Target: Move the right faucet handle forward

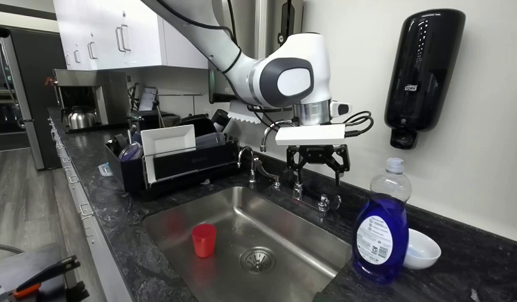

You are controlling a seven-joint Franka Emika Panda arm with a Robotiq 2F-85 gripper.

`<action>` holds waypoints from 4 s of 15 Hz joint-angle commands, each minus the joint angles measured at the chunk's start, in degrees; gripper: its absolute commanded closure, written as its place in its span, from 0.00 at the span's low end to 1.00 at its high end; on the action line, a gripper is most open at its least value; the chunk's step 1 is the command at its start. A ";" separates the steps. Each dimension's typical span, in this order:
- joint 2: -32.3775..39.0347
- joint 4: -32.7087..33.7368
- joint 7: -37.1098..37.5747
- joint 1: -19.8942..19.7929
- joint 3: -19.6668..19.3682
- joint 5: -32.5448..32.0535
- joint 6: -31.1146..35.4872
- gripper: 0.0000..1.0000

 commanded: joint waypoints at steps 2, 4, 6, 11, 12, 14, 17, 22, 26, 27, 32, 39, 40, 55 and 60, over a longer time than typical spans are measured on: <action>0.91 2.38 -1.67 -1.26 1.39 -1.12 -0.66 0.00; 1.11 2.86 -1.61 -1.28 1.49 -1.13 -0.79 0.00; 1.11 2.80 -1.58 -1.27 1.51 -1.13 -0.79 0.00; 1.11 2.80 -1.57 -1.28 1.51 -1.13 -0.79 0.00; 1.11 2.80 -1.57 -1.28 1.51 -1.13 -0.79 0.00; 1.11 2.80 -1.57 -1.28 1.51 -1.13 -0.79 0.00; 1.60 3.39 -0.93 -1.11 1.26 -1.28 -0.79 0.00; 3.33 4.72 -2.19 -1.35 1.41 -1.96 -0.06 0.00; 5.25 6.46 -3.21 -1.63 1.60 -2.78 0.11 0.00; 5.77 6.98 -3.52 -1.76 1.68 -2.97 0.21 0.00; 8.09 8.98 -7.62 -3.21 3.09 -2.24 1.14 0.00; 10.68 10.91 -14.85 -5.39 5.32 -1.38 2.26 0.00; 10.87 11.09 -15.42 -5.58 5.47 -1.32 2.36 0.00; 15.67 15.34 -19.54 -6.22 6.66 -1.44 4.28 0.00; 16.89 16.77 -22.82 -6.71 7.90 -0.98 4.52 0.00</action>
